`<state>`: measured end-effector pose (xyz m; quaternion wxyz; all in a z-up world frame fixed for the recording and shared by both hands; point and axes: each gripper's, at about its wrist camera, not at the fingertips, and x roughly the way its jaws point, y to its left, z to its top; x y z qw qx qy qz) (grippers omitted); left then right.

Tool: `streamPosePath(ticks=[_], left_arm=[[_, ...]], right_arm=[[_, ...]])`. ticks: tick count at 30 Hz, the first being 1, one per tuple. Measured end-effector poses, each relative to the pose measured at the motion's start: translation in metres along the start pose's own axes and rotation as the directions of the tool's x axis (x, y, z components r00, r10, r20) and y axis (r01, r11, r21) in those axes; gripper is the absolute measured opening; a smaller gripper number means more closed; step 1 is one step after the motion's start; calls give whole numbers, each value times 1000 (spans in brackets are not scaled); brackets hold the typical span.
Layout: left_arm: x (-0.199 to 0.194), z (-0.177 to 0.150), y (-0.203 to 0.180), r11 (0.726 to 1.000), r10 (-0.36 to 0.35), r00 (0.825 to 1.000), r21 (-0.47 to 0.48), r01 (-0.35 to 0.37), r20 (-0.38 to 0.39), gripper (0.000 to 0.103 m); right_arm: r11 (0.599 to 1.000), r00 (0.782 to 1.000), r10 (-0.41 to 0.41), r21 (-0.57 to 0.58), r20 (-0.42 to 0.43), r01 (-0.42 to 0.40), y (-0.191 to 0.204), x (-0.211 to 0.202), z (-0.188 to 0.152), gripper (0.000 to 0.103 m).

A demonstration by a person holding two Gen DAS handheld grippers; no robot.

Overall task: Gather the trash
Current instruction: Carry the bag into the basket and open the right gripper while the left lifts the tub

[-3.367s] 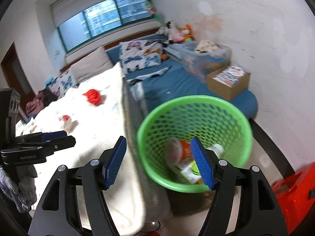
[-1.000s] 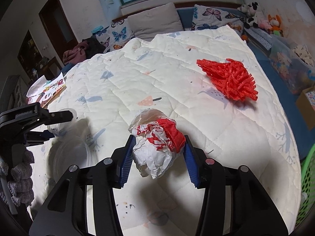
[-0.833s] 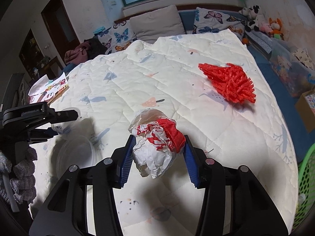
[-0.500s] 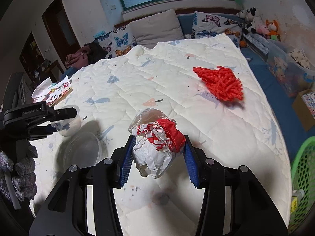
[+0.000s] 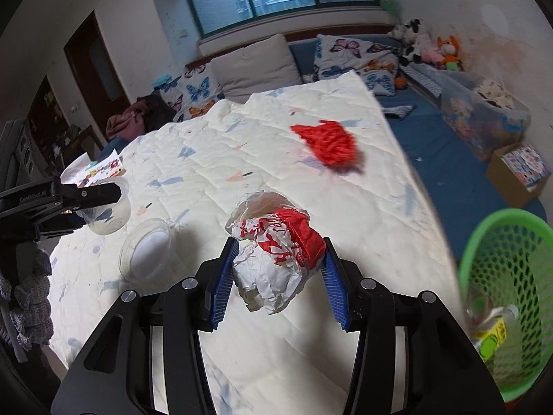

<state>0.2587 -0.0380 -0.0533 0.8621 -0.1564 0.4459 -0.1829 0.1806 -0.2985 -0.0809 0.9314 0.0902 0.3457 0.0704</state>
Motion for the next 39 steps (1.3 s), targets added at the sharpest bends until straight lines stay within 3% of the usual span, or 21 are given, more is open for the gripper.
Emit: streamPosePath(ticks=[13,23,35,39], left_arm=[[15,-22,-85,984,-90,994,152,97,-55,62],[34,-42,-148,959,-122,986,244,146,-113,62],[56,-69,-222,913,-142,973,354,200,-183,62],[67,-79,-243,897,-139,968,388,213,-209,62]], right_arm=[[984,988,-149,105,36,145,-75,-61,-34,49],[936,956,-294,209,15,284,-151,-95,-59,49],[884,926,-377,293,-11,363,-210,-112,-75,52],[874,922,-387,314,-10,370,-223,-117,-79,60]])
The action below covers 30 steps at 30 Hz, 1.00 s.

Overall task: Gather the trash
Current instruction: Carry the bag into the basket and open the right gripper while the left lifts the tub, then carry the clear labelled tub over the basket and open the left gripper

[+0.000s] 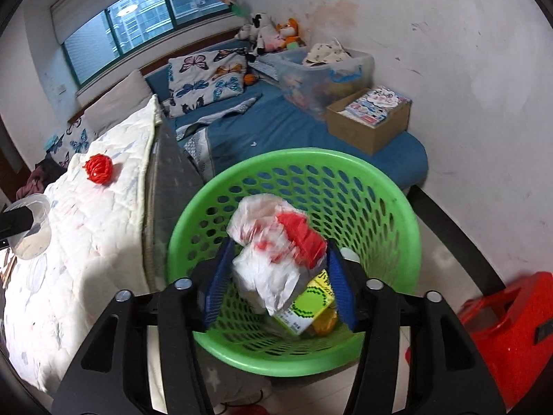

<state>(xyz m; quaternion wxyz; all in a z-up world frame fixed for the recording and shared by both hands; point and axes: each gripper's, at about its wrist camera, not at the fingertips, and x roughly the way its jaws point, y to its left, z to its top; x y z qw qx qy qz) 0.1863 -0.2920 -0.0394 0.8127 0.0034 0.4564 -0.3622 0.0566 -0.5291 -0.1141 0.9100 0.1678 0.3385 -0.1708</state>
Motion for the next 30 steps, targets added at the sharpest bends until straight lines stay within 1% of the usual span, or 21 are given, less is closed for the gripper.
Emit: streamPosePath(ticks=[7,12,18,24,30], left_arm=[[28,0,-28,999,-19,999,44,22,-51,62],[53,-2,-47,997,-20,996,77,27,-91,62],[79,-7,-66,994,-11,991,111,26,-132,63],[103,-11,-84,989,5,985,147,20,-171,63],[118,-15,-90,988,4,979,155,27,-202,63]], right_arm=[[1000,1000,-5,15,22,5,-16,-12,-3,61],[1000,999,8,25,44,-9,-22,-27,-6,62],[1000,998,2,14,67,-2,-25,-40,-10,63],[999,996,2,35,84,-5,-32,-48,-13,64],[998,996,-7,58,92,1,-43,-54,-15,64]])
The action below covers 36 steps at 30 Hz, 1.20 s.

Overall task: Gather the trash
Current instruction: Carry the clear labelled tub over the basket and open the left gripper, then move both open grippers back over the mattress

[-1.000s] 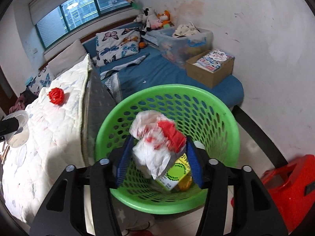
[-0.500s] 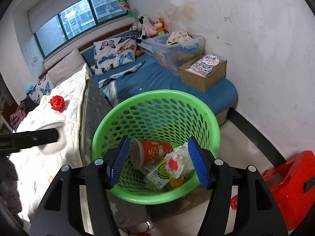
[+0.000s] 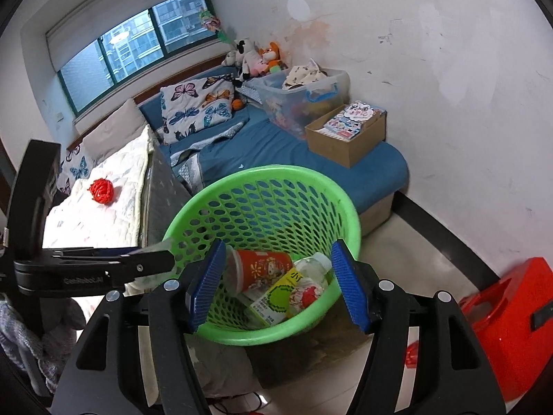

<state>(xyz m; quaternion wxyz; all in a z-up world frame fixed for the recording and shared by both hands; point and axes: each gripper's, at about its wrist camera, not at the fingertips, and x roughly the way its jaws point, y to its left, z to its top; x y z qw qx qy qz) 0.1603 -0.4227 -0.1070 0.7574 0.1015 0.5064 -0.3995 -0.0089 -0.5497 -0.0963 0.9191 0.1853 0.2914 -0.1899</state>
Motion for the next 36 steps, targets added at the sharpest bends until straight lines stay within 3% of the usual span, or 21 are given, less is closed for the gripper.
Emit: streamPosePath(ticks=[4,8,17,36], left_arm=[[6,-1,1,1000,-3,1000,-9,3,-17,63],[6,-1,1,1000,-12,1000,-15,12,-15,74],[-19,-9,9,1000,-20,999,-7,20,35,74],[-117,-70,87,993,111,974,-67,-100,195,74]], right_arm=[[1000,1000,-8,6,2,8,-3,-2,-1,64],[1000,1000,-6,19,5,6,-4,-3,-2,64],[1000,1000,4,11,11,-4,2,-9,-2,64],[992,996,94,-80,1,-94,69,-9,0,67]])
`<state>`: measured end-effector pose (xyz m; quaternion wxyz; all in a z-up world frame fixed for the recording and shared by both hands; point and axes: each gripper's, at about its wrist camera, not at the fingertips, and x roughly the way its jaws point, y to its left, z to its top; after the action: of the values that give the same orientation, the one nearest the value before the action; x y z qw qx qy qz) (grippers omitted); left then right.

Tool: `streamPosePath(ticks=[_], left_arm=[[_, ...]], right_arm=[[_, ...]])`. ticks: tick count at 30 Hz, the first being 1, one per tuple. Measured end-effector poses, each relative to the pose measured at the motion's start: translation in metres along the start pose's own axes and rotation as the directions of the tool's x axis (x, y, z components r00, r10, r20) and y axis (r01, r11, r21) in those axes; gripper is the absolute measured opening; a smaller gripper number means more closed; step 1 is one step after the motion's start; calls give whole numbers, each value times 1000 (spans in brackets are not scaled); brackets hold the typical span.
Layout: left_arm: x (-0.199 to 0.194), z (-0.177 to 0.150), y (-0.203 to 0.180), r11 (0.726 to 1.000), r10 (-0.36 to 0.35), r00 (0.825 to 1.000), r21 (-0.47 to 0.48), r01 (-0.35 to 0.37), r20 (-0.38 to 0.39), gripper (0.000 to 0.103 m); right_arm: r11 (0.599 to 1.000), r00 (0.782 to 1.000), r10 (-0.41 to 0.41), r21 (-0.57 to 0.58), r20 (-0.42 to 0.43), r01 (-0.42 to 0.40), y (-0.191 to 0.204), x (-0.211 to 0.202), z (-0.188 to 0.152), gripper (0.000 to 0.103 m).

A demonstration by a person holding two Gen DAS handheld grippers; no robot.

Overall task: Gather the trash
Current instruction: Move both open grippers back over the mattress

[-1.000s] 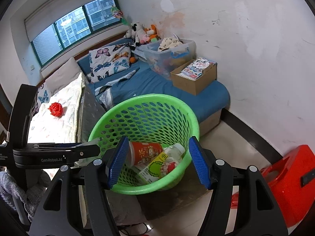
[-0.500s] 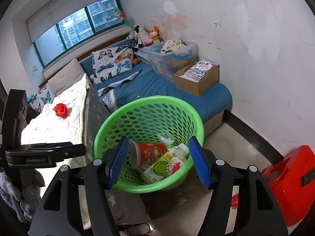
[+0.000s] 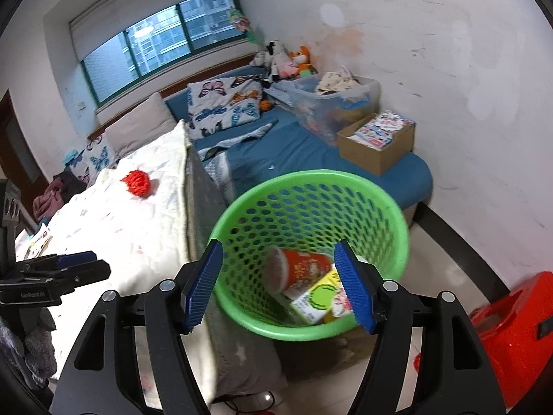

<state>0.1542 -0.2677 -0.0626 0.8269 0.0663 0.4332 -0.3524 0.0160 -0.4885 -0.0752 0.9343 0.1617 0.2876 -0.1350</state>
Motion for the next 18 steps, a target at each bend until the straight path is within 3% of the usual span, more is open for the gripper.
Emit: streamPosePath(ticks=[10,12,18], left_arm=[[-41,-24,88,984,160,986,-88,-155,45,75],[-46,-30,109,977,187,982,-116,-181,38,83],[-58,-48,156,956,274,961,-116,-268,34,91]], right_arm=[[994,997,73,-76,-34,-75,55,17,4,69],[991,995,89,-93,-40,-93,67,21,5,70],[981,990,130,-138,-61,-137,101,32,6,70]])
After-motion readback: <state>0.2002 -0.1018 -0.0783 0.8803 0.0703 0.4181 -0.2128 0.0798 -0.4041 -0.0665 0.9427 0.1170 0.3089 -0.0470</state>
